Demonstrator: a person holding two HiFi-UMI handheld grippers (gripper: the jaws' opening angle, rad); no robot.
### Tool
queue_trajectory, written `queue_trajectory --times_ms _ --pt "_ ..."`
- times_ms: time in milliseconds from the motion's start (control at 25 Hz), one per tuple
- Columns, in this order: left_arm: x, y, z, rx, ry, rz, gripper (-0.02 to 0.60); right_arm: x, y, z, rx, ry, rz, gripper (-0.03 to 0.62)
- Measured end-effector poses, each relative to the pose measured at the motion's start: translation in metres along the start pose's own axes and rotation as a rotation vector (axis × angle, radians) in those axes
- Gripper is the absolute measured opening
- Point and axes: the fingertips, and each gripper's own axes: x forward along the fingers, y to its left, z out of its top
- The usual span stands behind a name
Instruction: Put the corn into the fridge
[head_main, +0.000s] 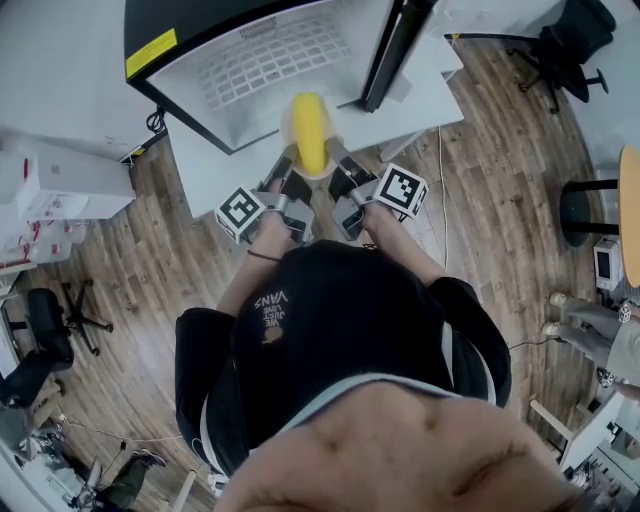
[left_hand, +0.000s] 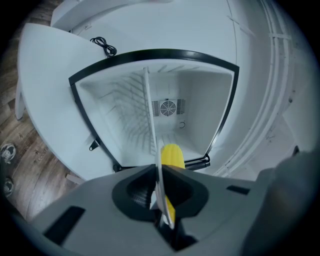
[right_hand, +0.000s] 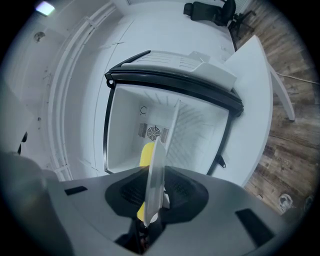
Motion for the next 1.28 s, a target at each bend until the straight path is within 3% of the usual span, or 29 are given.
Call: queue_trajectory --times_ms 480,1280 --pt "0.022 0.003 0.05 -0.001 0.052 -0.01 0.035 0.052 0.008 0.007 0.013 -0.059 0.016 0.069" --pt "0.04 0.006 0.079 -0.007 0.127 -0.022 0.035 0.078 0.002 0.012 0.013 -0.135 -0.017 0.069"
